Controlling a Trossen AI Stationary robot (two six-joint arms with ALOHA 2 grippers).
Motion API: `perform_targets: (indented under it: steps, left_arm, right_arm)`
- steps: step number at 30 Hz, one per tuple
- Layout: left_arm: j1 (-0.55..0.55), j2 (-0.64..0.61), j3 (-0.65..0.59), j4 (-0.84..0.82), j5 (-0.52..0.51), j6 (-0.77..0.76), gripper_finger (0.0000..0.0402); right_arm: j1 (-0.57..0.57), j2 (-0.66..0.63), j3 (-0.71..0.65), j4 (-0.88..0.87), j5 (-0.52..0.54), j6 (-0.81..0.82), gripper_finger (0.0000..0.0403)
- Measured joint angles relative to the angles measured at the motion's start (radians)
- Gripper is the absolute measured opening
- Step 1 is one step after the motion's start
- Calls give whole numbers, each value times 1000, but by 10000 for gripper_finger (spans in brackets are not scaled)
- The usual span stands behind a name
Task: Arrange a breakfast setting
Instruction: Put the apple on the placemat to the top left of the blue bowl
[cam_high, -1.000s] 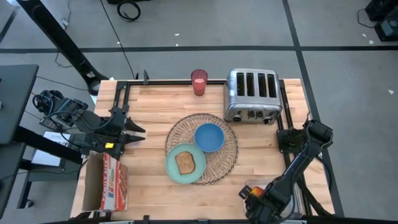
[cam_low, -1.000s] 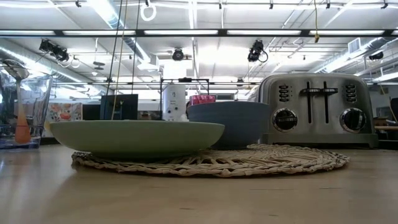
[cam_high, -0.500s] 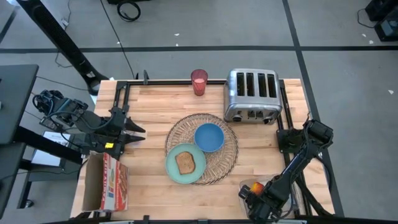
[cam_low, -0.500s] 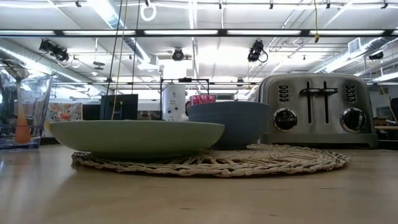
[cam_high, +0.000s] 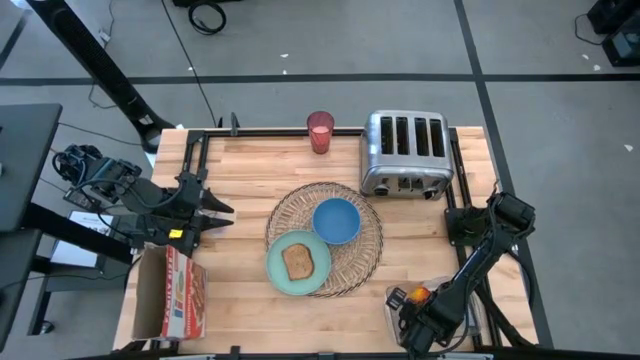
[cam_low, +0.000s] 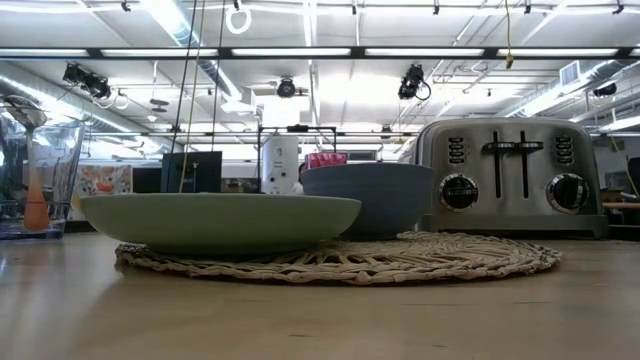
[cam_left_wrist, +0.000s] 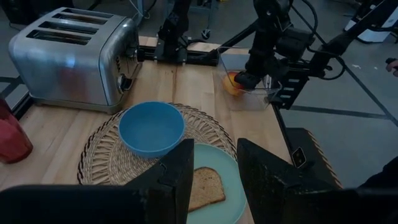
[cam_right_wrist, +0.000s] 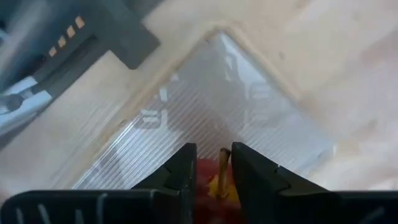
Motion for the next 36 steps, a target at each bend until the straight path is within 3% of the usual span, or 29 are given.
perform_targets:
  steps: [11, 26, 36]
  left_arm:
    - [0, 0, 0, 0, 0, 0, 130]
    - [0, 0, 0, 0, 1, -5, 130]
    - [0, 0, 0, 0, 1, -35, 130]
  right_arm:
    - [-17, 0, 22, -133, -1, 145, 96]
    - [-53, 0, 22, -227, -81, 443, 95]
    - [-79, 0, 22, -221, -83, 475, 95]
